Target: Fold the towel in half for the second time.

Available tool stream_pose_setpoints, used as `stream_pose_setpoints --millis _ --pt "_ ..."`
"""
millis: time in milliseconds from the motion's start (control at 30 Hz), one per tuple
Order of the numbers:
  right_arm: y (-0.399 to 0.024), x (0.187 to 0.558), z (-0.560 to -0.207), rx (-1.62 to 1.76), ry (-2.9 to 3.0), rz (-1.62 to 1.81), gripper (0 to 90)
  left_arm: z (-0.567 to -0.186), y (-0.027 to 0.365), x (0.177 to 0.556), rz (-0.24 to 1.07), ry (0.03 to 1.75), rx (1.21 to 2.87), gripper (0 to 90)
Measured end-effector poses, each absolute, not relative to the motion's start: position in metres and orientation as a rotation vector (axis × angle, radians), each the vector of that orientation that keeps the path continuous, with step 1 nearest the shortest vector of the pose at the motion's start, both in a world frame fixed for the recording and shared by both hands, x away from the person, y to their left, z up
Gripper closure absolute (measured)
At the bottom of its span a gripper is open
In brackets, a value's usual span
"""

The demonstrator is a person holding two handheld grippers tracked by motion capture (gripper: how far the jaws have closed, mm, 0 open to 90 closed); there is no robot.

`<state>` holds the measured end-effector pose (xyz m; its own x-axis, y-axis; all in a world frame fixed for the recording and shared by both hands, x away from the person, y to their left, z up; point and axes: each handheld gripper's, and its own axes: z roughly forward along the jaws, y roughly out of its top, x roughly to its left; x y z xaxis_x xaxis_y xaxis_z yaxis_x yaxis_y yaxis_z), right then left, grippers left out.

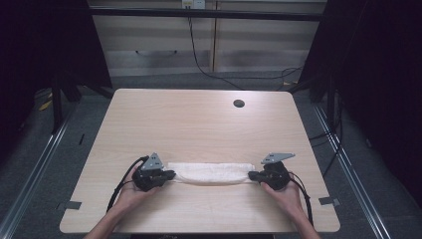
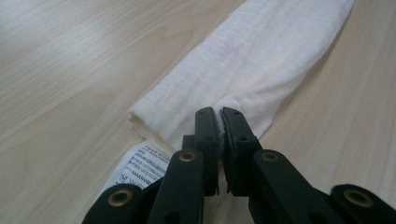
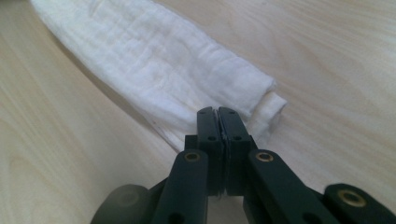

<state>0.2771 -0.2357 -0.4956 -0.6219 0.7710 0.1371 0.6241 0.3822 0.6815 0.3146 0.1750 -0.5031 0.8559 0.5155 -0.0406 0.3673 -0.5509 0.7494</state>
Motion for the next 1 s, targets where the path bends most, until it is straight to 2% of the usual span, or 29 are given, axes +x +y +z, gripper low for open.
stream_pose_setpoints --millis 233,433,767,867,1000 --pt "-0.230 0.295 -0.495 1.263 2.420 1.048 88.6 -0.504 0.177 0.333 0.224 0.711 2.189 85.4" --pt "-0.232 0.297 -0.496 1.282 2.408 1.106 85.9 -0.502 0.177 0.330 0.222 0.713 2.177 82.7" --pt "-0.234 0.281 -0.480 1.245 2.384 1.243 67.0 -0.482 0.187 0.306 0.220 0.714 2.128 69.3" --pt "-0.238 0.278 -0.474 1.230 2.362 1.261 60.4 -0.475 0.194 0.307 0.206 0.748 2.089 58.4" --pt "-0.244 0.269 -0.463 1.236 2.301 1.299 50.2 -0.463 0.206 0.303 0.176 0.786 2.037 48.5"
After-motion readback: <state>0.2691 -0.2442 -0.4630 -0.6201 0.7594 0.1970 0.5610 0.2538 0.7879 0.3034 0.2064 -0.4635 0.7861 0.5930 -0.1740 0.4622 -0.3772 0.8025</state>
